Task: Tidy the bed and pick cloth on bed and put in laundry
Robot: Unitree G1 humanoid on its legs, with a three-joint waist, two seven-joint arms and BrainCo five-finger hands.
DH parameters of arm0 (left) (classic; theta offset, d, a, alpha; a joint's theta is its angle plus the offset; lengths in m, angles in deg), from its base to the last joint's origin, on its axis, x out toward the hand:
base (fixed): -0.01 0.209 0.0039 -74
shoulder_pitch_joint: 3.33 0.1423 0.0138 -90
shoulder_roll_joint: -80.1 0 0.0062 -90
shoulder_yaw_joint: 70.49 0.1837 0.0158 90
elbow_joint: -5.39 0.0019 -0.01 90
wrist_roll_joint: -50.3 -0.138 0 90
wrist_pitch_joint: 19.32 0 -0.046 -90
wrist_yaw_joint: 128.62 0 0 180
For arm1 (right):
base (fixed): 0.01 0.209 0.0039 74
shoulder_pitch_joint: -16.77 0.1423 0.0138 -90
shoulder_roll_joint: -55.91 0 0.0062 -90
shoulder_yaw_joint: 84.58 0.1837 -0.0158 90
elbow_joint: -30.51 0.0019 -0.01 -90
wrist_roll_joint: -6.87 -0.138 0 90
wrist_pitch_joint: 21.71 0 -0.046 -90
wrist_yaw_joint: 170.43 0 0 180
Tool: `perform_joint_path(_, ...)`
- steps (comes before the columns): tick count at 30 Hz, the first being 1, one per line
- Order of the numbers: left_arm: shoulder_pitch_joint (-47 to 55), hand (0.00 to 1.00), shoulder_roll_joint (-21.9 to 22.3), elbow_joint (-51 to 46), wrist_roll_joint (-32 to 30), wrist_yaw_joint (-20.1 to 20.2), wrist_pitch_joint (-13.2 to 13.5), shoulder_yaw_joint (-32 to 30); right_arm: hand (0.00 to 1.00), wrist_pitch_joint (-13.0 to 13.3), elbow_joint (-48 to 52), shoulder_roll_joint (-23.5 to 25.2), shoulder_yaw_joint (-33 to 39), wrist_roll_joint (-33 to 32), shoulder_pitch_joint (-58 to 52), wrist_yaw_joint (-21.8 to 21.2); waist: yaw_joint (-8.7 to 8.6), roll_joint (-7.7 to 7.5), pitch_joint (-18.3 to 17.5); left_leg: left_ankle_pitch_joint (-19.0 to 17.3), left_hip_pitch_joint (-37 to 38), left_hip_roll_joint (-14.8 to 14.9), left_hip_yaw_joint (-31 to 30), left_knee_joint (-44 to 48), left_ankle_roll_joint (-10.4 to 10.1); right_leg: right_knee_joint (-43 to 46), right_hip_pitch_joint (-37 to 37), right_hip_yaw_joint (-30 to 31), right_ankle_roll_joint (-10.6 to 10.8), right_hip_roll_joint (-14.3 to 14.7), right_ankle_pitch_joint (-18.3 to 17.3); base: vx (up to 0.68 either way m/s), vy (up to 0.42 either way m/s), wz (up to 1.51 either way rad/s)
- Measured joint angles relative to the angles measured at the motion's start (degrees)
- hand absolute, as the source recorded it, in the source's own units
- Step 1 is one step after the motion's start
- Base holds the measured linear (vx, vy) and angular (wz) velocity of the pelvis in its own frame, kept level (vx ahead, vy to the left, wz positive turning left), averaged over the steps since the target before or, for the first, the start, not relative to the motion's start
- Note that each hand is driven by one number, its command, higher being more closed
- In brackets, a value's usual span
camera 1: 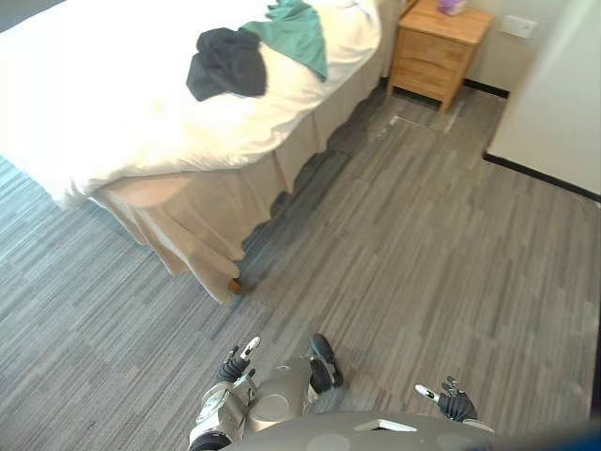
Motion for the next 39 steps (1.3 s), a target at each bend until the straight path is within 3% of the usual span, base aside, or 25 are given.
perform_joint_path(1,-0.19,0.0,-0.54,1.54,0.06,-0.31,-0.26,1.33,0.0,-0.23,-0.12,-0.16,0.08,0.0,0.11,0.19,-0.06,0.33,-0.05,-1.25,2.95,-1.07,-2.55,-0.29,-0.48,13.66,-4.58,0.79,-0.8,-2.36,0.92,0.65,0.143,1.09)
perform_joint_path(3,-0.11,0.0,-1.02,3.46,0.27,-0.39,-0.13,2.97,0.0,-0.2,-0.29,-1.01,-0.06,0.41,-0.17,0.43,-0.74,1.77,0.15,-1.81,10.69,-2.02,-9.38,-3.52,-1.45,28.21,-11.01,0.98,-0.42,-4.84,-0.31,0.55,0.067,1.24)
perform_joint_path(6,0.42,0.0,-1.23,3.4,0.57,-0.57,-0.03,4.4,0.0,0.22,0.02,-1.66,-0.6,0.93,0.02,0.76,-1.75,2.11,0.14,-2.66,17.38,-2.05,-15.54,-5.95,-3.65,29.47,-17.61,1.47,0.61,-7.53,-3.17,0.58,-0.012,1.41)
perform_joint_path(9,0.28,0.0,-1.88,3.38,2.98,-0.85,-0.06,6.05,0.0,1.59,-1.12,-1.45,-0.64,0.9,1.11,0.44,-1.82,1.8,0.43,-4.13,22.07,-0.69,-22.9,-7.44,-6.29,16.46,-24.19,3.37,0.33,-7.16,-5.89,0.4,-0.129,1.35)
perform_joint_path(10,0.18,0.0,-1.69,3.38,4.01,-0.85,-0.09,6.01,0.0,2.15,-1.54,-1.42,-0.72,0.73,1.58,0.39,-1.86,1.65,0.55,-4.81,23.12,0.37,-25.96,-7.76,-7.48,7.6,-25.85,5.44,0.14,-5.04,-5.86,0.37,-0.23,1.38)
perform_joint_path(11,-0.03,0.0,-1.74,3.37,4.24,-0.91,-0.06,5.86,0.0,2.75,-1.58,-1.38,-1.17,-0.03,1.92,0.3,-1.94,1.51,0.69,-5.43,23.42,1.44,-29.09,-7.76,-8.49,-1.21,-27.33,8.45,-0.37,-2.77,-4.59,0.43,-0.313,1.53)
perform_joint_path(13,-0.03,0.0,-1.65,3.37,4.1,-0.95,-0.01,5.35,0.0,3.64,-1.49,-1.37,-2.22,-0.19,2.02,0.19,-2.01,1.08,1.22,-6.38,23.71,2.34,-32.43,-7.54,-9.96,-11.09,-28.31,12.34,-0.72,-1.08,-0.56,0.35,-0.317,1.25)
perform_joint_path(14,-0.07,0.0,-1.81,3.23,4.1,-1.26,0.11,3.59,0.0,4.43,-1.37,-1.08,-3.39,-0.12,1.96,0.15,-1.97,-0.02,2.12,-7.67,24.23,2.49,-33.55,-6.41,-11.42,-17.03,-27.97,14.62,-0.32,-1.15,3.92,0.36,-0.384,1.32)
perform_joint_path(15,0.14,0.0,-1.36,3.39,4.08,-1.85,0.11,1.51,0.0,5.66,-1.07,-0.64,-4.26,0.93,1.61,0.15,-2.17,-0.38,3.01,-10.26,24.53,3.64,-33.09,-3.82,-12.8,-17.14,-25.96,14.61,-0.64,-0.63,9.08,0.35,-0.392,1.12)
perform_joint_path(16,0.58,0.0,-0.6,3.12,4.14,-2.28,0.02,0.57,0.0,6.22,-0.76,-1.66,-4.81,1.79,1.58,0.2,-2.1,0.67,3.22,-10.83,24.42,5.15,-32.32,-2.92,-13.5,-16.46,-25.6,13.5,-1.28,0.25,8.79,0.39,-0.446,0.77)
perform_joint_path(17,1.28,0.0,1.61,2.69,4.06,-2.67,0.34,-2.25,0.0,7.74,0.26,-2.75,-6.44,2.45,2.35,0.66,-1.47,2.22,3.23,-11.02,24.66,7.31,-30.78,-2.49,-14.37,-13.68,-25.73,11.61,-3.14,1.25,5.96,0.31,-0.352,0.4)
perform_joint_path(19,1.45,0.0,2.08,2.71,3.89,-2.86,0.29,-3.31,0.0,9.12,1.51,-3.0,-8.72,2.99,2.71,0.83,-1.98,2.78,3.09,-10.46,25.39,8.48,-30.51,-3.06,-15.35,-9.78,-26.19,9.78,-4.15,1.19,2.38,0.29,-0.327,0.5)
perform_joint_path(21,2.06,0.0,2.2,1.68,3.43,-3.6,0.28,-4.82,0.0,9.66,1.92,-2.81,-11.97,2.6,2.99,1.27,-1.57,1.73,2.65,-9.2,24.89,9.54,-29.69,-1.0,-16.75,-6.7,-25.94,7.8,-4.99,0.88,-1.95,0.27,-0.343,0.45)
perform_joint_path(23,2.94,0.0,2.71,0.39,3.45,-4.39,0.39,-6.16,0.0,8.4,1.92,-1.77,-12.98,1.65,3.52,1.26,-1.53,1.24,2.15,-8.82,21.55,10.62,-29.55,5.73,-17.11,-7.98,-24.53,5.96,-4.95,1.19,-3.73,0.12,-0.221,0.49)
perform_joint_path(25,2.99,0.0,3.36,-0.99,3.07,-4.91,0.54,-6.91,0.0,6.21,2.18,-1.12,-13.27,1.0,3.65,1.29,-1.59,2.07,1.62,-7.56,15.26,12.96,-27.48,17.95,-18.02,-11.66,-21.2,4.35,-5.02,2.58,-4.03,0.17,-0.219,0.49)
perform_joint_path(26,3.04,0.0,4.03,-1.99,2.0,-5.11,1.17,-7.76,0.0,4.65,2.53,-0.96,-14.07,0.69,3.5,1.26,-1.34,2.29,1.58,-6.73,10.13,15.23,-24.49,27.27,-18.26,-13.89,-19.19,3.07,-5.17,3.19,-3.97,0.15,-0.118,0.31)
perform_joint_path(28,2.81,0.0,4.4,-2.25,1.27,-5.17,1.72,-6.94,0.0,2.86,2.41,-0.78,-14.15,0.48,3.63,1.2,-1.17,2.77,1.54,-8.13,6.19,17.75,-19.58,33.83,-17.72,-16.43,-16.1,2.04,-5.79,3.27,-3.41,0.19,-0.119,0.25)
perform_joint_path(30,2.73,0.0,4.1,-2.34,-0.03,-5.17,1.86,-5.2,0.0,1.58,2.24,-0.95,-14.02,1.08,3.65,1.13,-0.71,3.07,1.38,-9.37,5.34,18.64,-15.73,30.58,-17.68,-19.01,-13.15,1.19,-5.88,2.85,-2.29,0.18,-0.04,0.01)
perform_joint_path(31,2.57,0.0,3.54,-2.18,-1.11,-5.12,1.88,-3.76,0.0,1.38,1.93,-0.97,-13.82,1.12,3.71,1.07,-0.56,3.05,1.33,-9.27,5.36,18.24,-13.98,22.93,-17.82,-19.9,-12.41,1.37,-5.74,2.58,-2.02,0.29,0.098,-0.04)
perform_joint_path(33,1.6,0.0,3.12,-1.09,-1.79,-5.03,1.94,-1.85,0.0,1.05,1.57,-1.1,-12.31,1.14,3.99,0.93,-0.96,3.99,0.81,-2.86,6.15,16.59,-14.02,5.44,-17.67,-19.95,-12.27,1.21,-5.26,2.73,-2.02,0.32,0.133,0.02)
perform_joint_path(34,1.59,0.0,1.73,-0.6,-2.74,-4.45,1.82,-0.05,0.0,0.92,0.23,-0.64,-11.41,1.59,4.5,0.9,-1.03,2.24,-0.08,1.28,9.66,13.33,-13.34,-2.08,-17.06,-21.38,-11.83,1.84,-2.89,1.22,-1.33,0.25,0.092,0.07)
perform_joint_path(39,1.34,0.0,-0.48,0.94,-2.66,-2.63,1.24,3.73,0.0,1.37,-0.33,-0.39,-11.3,2.03,4.42,1.27,-1.41,0.97,-0.25,2.05,14.33,10.23,-12.97,-6.98,-16.73,-24.76,-7.66,1.99,-1.73,-0.8,-0.34,0.21,0.099,0.05)
